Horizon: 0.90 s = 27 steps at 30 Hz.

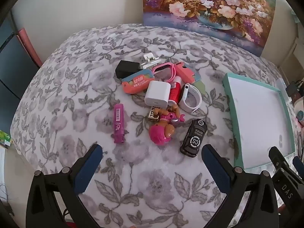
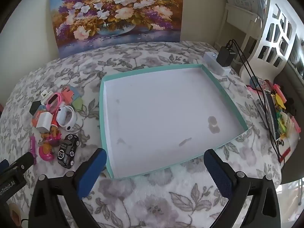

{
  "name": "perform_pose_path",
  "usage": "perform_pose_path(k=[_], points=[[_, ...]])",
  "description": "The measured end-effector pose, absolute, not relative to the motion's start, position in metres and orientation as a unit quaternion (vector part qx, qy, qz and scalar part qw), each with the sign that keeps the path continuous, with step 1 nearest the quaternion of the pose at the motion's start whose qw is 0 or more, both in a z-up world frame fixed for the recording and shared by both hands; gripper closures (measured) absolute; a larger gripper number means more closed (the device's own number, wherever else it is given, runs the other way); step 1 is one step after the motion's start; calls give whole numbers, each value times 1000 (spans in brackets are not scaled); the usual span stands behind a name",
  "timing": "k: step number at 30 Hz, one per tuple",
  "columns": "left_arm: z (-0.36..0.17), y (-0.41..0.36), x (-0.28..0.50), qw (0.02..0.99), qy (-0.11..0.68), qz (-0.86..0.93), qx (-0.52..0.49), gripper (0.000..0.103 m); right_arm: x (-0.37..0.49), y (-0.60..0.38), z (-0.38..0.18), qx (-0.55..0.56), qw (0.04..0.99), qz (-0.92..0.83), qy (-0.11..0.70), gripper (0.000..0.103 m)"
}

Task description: Organize rigid objects

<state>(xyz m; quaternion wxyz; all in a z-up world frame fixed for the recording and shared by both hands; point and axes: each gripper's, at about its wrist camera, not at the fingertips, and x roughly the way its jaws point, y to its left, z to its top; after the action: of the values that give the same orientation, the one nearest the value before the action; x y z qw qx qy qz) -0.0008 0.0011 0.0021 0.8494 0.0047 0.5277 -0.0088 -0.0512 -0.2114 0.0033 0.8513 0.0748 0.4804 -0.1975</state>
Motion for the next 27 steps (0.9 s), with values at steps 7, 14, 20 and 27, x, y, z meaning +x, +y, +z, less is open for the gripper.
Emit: perform_pose_path(k=[7,14,20,27], points=[[6,1,-4,856,517,2,18,0,-53,-211,6,75,854,-199,475,0],[9,-1,-5,867,498,-6,11,0,-53,-212,3,75,854,-200,475,0],[11,0,-7,870,492,-15,4,0,-52,-211,6,74,854,-199,475,0],[13,0,-6,869,494,-13,0,0,-53,-212,9,75,855,-199,473,0]])
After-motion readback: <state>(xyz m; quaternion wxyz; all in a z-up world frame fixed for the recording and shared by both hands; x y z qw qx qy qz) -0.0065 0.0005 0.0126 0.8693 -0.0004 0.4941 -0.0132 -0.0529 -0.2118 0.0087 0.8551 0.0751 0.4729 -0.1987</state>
